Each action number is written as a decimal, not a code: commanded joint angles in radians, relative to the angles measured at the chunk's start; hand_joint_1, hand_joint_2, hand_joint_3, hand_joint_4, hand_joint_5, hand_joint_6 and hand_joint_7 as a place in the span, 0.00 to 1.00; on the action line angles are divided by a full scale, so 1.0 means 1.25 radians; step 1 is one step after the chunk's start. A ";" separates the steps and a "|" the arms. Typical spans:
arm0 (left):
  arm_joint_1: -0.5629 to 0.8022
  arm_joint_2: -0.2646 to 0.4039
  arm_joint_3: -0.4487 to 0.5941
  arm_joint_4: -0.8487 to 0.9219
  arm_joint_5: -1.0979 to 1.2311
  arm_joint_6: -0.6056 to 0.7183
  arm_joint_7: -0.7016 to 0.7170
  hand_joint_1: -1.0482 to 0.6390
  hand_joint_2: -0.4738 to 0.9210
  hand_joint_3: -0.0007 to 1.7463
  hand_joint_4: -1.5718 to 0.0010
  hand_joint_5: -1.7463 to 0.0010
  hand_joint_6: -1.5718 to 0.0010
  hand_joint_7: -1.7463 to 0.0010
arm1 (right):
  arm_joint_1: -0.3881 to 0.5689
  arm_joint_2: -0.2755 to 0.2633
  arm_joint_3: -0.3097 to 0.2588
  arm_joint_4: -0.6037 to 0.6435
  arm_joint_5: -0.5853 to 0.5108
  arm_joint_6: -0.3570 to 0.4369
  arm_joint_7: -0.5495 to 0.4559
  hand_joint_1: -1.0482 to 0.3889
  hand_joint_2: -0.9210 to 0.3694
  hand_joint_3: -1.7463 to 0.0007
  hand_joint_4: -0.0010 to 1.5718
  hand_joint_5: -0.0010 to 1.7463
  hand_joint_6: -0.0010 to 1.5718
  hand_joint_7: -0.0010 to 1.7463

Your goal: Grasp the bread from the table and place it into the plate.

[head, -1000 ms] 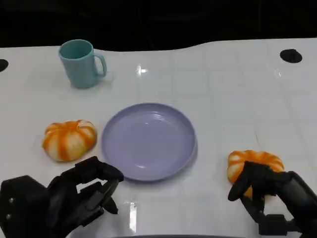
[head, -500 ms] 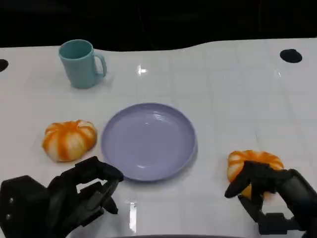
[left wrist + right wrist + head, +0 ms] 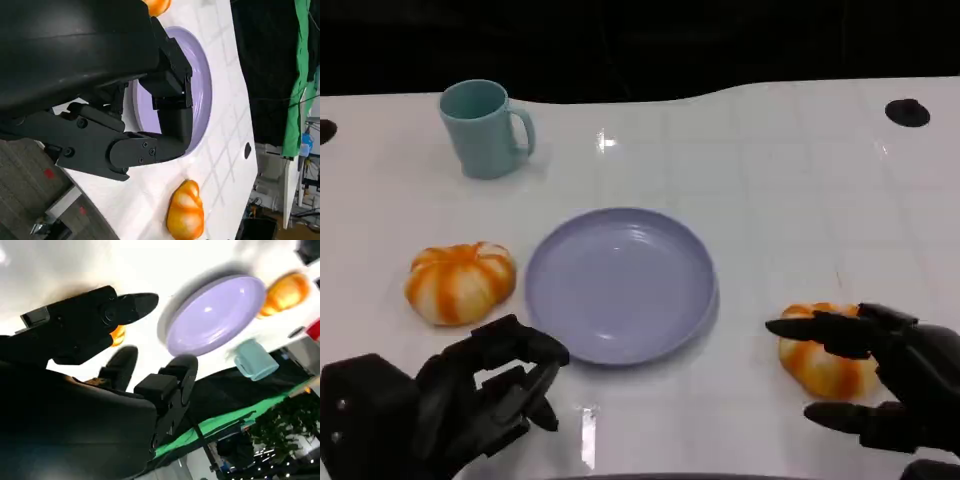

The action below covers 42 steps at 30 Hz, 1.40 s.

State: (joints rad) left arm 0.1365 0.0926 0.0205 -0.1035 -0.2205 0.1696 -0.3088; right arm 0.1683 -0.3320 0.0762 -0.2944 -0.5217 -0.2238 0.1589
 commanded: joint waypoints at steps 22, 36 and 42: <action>0.009 0.008 0.002 -0.008 -0.002 0.002 -0.001 0.36 1.00 0.26 0.62 0.00 0.59 0.26 | -0.134 -0.075 0.115 0.034 -0.348 0.158 0.060 0.49 0.18 1.00 0.04 0.31 0.25 0.01; 0.015 0.006 0.000 -0.025 -0.005 0.012 0.001 0.35 1.00 0.26 0.61 0.01 0.58 0.27 | -0.258 -0.073 0.195 0.231 -0.366 0.207 0.073 0.45 0.11 0.99 0.11 0.22 0.27 0.01; 0.019 0.006 -0.004 -0.038 0.001 0.018 0.007 0.36 1.00 0.26 0.61 0.01 0.58 0.27 | -0.313 -0.053 0.221 0.332 -0.342 0.228 0.074 0.44 0.08 0.99 0.14 0.17 0.29 0.01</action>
State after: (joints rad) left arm 0.1513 0.0896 0.0151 -0.1333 -0.2214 0.1836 -0.3079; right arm -0.1908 -0.4058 0.3432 0.0719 -0.9696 0.0448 0.2484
